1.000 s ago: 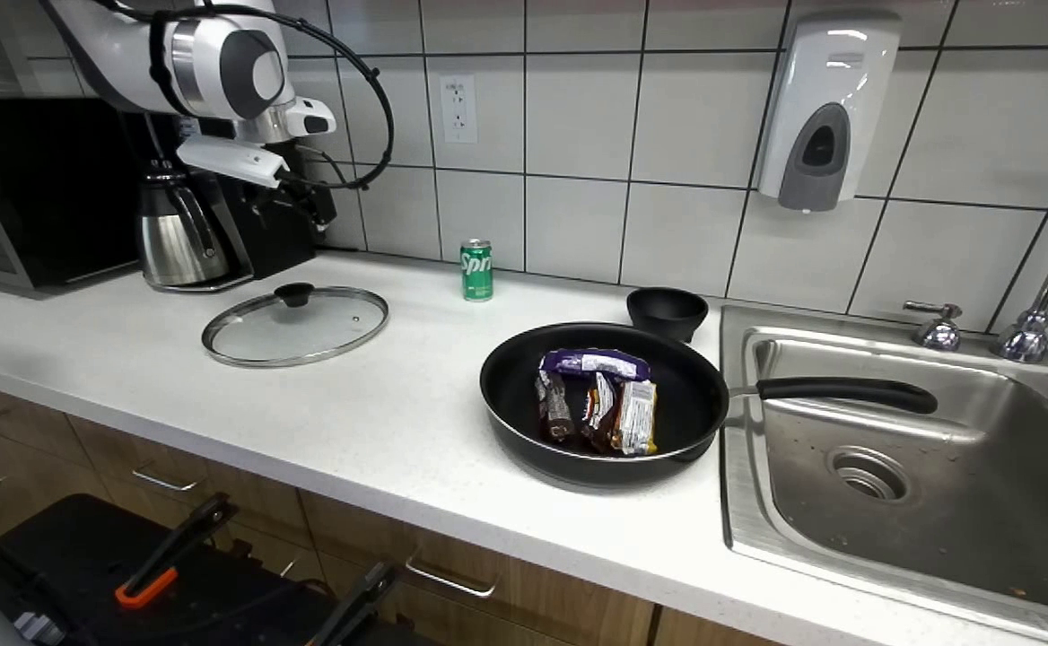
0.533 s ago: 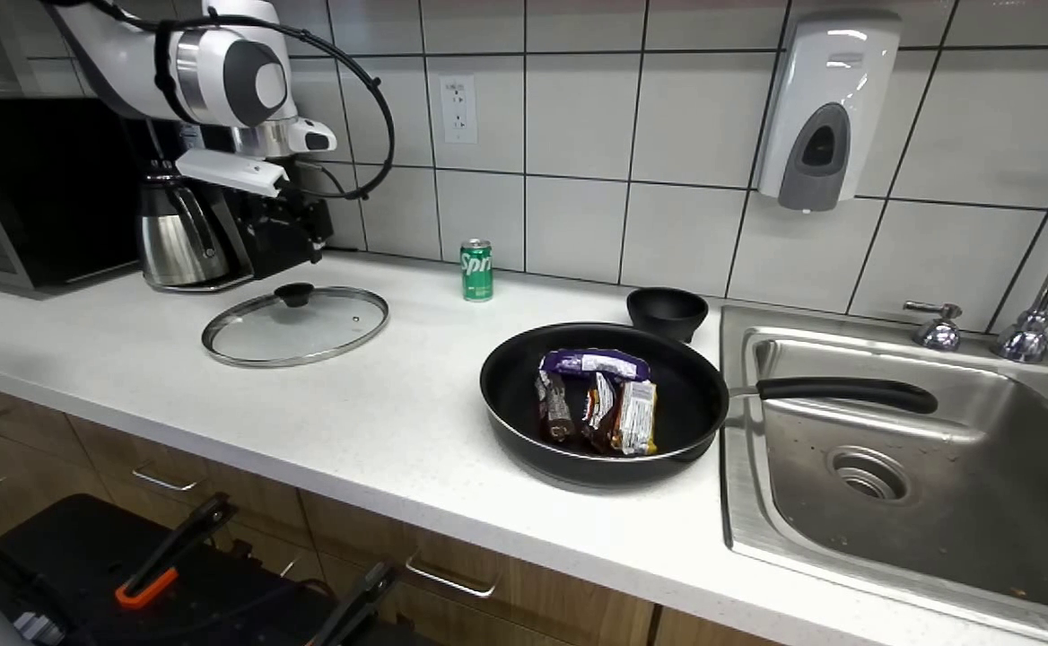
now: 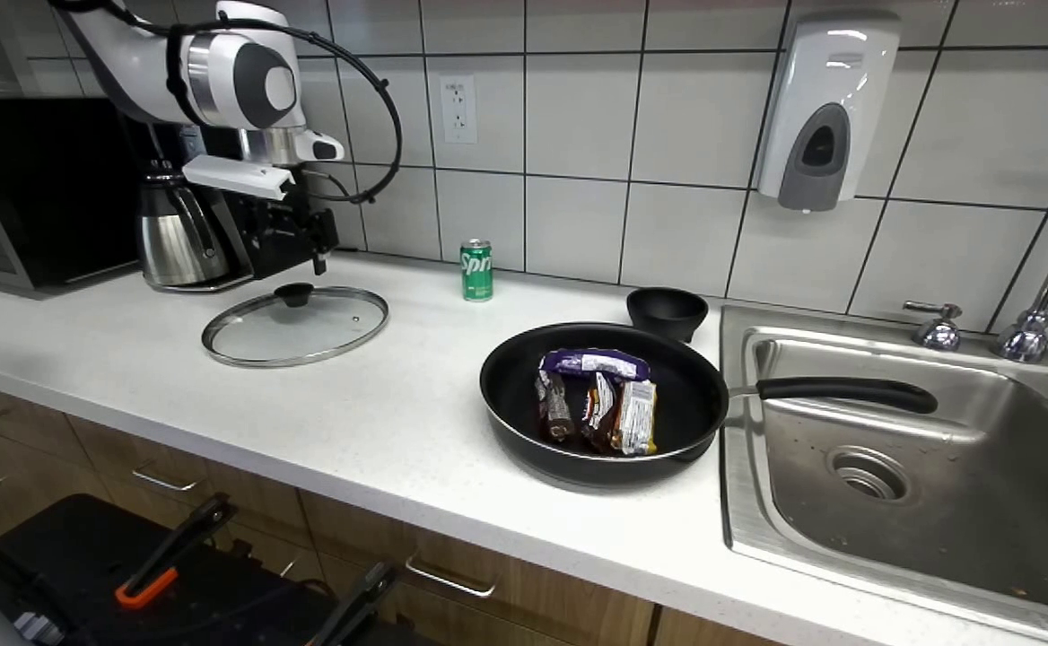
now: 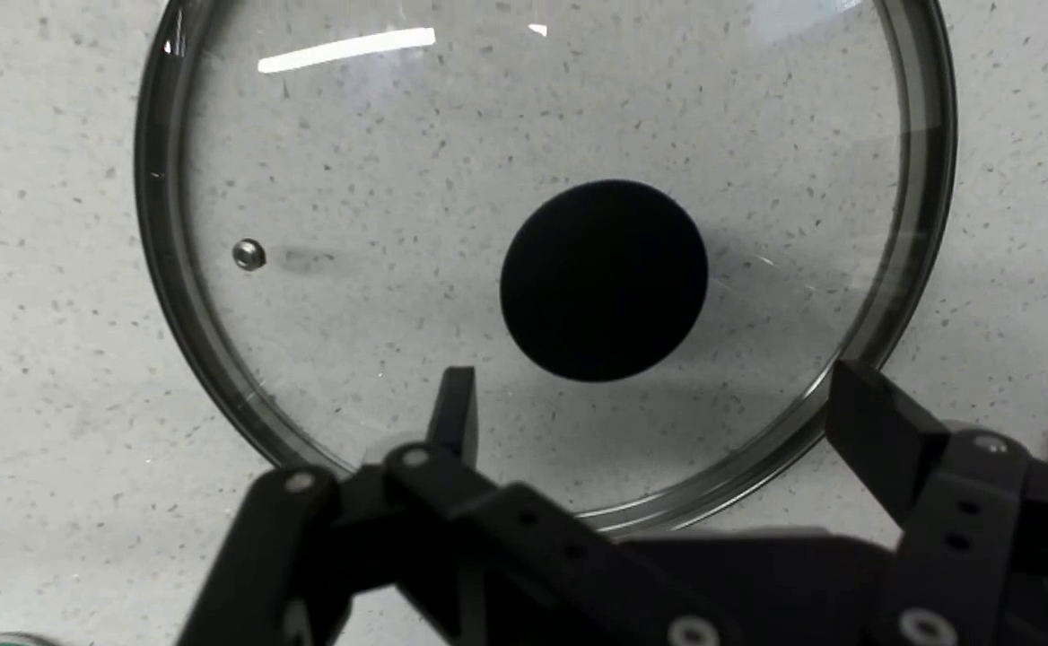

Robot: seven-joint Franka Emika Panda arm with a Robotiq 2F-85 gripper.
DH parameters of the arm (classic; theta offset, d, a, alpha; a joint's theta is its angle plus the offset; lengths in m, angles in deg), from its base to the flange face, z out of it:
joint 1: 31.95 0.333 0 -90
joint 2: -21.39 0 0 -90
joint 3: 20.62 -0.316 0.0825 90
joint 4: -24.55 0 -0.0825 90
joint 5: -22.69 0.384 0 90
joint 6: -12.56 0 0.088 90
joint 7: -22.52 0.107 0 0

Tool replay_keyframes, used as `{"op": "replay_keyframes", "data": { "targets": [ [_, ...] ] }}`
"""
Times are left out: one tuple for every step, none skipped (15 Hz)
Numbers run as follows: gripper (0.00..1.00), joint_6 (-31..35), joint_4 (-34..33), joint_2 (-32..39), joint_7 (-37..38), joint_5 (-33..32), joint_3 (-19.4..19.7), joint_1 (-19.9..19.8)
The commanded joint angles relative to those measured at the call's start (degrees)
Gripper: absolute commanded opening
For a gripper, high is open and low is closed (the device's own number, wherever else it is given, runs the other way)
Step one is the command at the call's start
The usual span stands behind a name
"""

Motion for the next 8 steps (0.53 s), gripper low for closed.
{"op": "replay_keyframes", "data": {
  "targets": [
    [1.00, -3.95, -2.42, 0.98, -0.19, -1.05, 0.21, 0.52],
    [1.00, -4.40, -2.57, 1.29, -0.11, -1.10, 0.25, 0.60],
    [1.00, -5.16, -2.78, 1.64, -0.07, -1.18, 0.27, 0.69],
    [1.00, -5.82, -2.88, 2.06, 0.24, -1.41, 0.40, 0.86],
    [1.00, -6.01, -2.91, 2.31, 0.07, -1.29, 0.33, 0.82],
    [1.00, -6.38, -3.11, 2.75, 0.26, -1.53, 0.48, 0.95],
    [1.00, -6.69, -3.36, 3.21, 0.27, -1.73, 0.56, 1.04],
    [1.00, -6.95, -3.71, 3.85, 0.33, -1.94, 0.64, 1.12]
  ]
}}
